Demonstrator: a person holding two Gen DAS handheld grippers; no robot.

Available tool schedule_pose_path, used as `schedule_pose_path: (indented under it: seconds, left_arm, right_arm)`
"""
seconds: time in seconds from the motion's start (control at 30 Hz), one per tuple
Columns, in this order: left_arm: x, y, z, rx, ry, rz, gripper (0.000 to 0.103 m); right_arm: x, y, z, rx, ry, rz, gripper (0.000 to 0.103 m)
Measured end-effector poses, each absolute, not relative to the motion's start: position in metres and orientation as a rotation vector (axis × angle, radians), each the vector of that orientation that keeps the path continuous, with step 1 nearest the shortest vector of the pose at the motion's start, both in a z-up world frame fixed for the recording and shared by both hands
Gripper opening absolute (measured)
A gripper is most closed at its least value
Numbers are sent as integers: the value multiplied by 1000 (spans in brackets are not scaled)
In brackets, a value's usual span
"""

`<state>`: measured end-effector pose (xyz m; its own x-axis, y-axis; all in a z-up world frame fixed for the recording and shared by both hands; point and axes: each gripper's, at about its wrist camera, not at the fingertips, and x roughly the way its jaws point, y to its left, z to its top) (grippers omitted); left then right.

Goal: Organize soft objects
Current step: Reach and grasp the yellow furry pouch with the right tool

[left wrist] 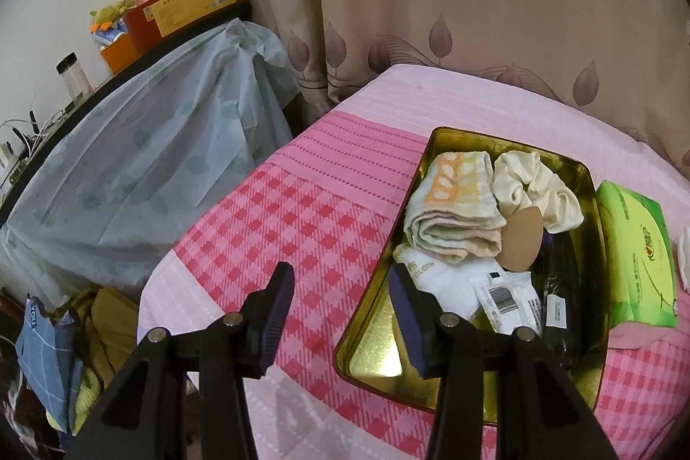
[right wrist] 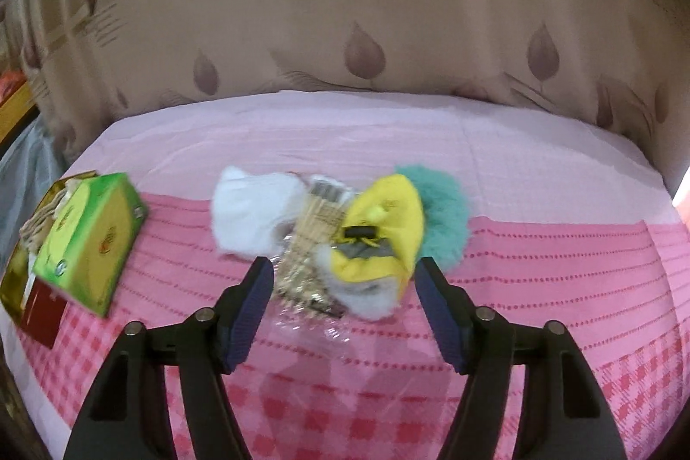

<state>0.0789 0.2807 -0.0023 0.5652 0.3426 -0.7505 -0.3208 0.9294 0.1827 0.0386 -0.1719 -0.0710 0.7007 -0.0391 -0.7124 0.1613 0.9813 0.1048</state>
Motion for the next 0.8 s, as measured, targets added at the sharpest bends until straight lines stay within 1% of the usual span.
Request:
schedule_pose_path:
  seconds: [0.07, 0.33, 0.47, 0.6, 0.8]
  left_arm:
    - [79, 280, -3, 33, 889, 388, 47]
    - [83, 275, -8, 74, 893, 386, 46]
    - [84, 273, -10, 97, 896, 389, 47]
    - [84, 271, -11, 106, 898, 384, 46]
    - [81, 268, -7, 113, 877, 378, 47]
  right_arm:
    - [43, -175, -76, 171, 791, -116, 60]
    - [76, -171, -93, 146, 803, -158, 59]
    - [82, -178, -101, 156, 810, -180, 49]
    - [82, -185, -104, 168, 815, -178, 42]
    - [67, -175, -102, 112, 813, -152, 37]
